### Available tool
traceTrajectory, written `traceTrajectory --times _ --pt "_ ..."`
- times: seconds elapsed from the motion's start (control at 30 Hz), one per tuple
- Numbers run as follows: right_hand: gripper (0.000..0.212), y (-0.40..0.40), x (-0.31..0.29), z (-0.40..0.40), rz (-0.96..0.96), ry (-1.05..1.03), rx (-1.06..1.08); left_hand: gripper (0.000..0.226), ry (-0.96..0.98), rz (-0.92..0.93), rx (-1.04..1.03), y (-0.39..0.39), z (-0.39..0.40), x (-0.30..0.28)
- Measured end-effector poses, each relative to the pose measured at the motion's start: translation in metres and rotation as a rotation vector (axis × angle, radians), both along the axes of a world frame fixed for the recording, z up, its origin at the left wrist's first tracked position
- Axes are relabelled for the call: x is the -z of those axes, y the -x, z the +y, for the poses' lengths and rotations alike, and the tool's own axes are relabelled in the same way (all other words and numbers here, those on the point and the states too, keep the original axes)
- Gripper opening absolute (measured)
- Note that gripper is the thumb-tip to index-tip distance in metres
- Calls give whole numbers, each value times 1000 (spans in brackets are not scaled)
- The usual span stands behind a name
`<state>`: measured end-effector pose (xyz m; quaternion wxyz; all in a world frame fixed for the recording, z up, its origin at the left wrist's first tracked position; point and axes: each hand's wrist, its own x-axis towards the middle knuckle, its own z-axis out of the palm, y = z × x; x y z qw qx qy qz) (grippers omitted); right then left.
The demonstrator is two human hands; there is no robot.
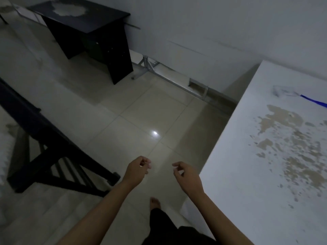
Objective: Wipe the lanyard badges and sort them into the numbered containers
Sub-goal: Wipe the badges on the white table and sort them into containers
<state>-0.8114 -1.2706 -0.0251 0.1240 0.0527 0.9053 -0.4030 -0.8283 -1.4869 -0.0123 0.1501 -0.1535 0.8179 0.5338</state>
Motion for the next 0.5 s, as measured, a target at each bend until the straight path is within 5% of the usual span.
traceTrajectory --times 0.5 --pt "21 196 -13 -63 -23 50 195 16 -87 -86 204 252 -21 -5"
